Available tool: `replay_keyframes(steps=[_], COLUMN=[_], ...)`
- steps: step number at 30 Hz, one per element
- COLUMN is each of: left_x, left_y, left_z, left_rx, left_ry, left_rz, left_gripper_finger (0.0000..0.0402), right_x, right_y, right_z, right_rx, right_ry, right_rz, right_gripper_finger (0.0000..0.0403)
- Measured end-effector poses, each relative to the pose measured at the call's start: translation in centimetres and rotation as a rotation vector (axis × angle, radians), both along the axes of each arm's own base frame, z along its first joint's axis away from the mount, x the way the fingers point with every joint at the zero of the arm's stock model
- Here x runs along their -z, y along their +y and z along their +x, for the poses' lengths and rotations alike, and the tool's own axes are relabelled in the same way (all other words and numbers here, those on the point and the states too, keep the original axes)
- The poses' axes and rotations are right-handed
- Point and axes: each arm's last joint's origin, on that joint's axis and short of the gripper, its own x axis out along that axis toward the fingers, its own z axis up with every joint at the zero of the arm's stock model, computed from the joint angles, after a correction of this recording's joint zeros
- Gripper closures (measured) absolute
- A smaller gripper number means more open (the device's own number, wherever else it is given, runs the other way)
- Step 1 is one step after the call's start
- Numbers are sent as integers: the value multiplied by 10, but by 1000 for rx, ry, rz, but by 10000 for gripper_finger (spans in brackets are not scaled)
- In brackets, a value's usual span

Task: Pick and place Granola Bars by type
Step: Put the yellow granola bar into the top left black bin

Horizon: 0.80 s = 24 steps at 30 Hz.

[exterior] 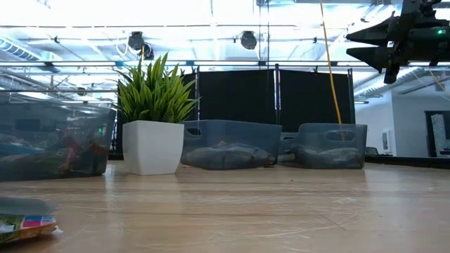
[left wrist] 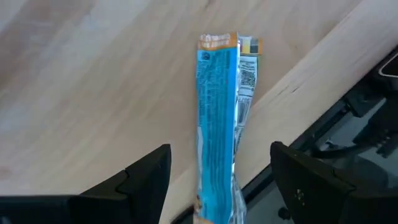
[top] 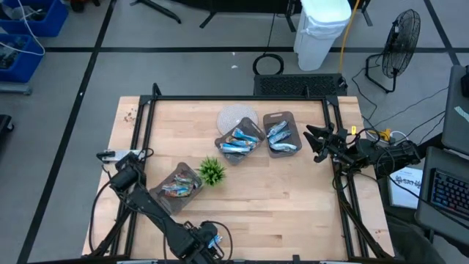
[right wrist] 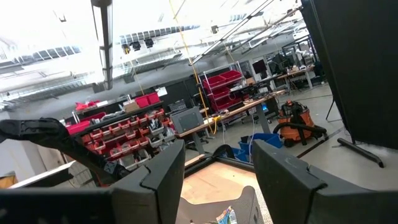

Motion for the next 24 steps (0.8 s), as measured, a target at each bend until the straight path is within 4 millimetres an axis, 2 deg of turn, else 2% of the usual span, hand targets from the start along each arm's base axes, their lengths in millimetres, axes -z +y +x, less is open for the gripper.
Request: replay_keyframes(steps=[6, 18, 24], left_x=[19, 18, 31], left_y=[-5, -5, -1], left_z=[6, 12, 15], left_rx=[7, 20, 14], left_ry=[23, -44, -37], left_rz=[-16, -18, -65], left_gripper_finger=[128, 128, 128], right_x=[0, 0, 0], right_y=[0, 0, 0], right_z=[0, 0, 0], right_rx=[0, 0, 0], right_ry=[0, 0, 0], right_rz=[0, 0, 0], right_gripper_finger=[222, 222, 222])
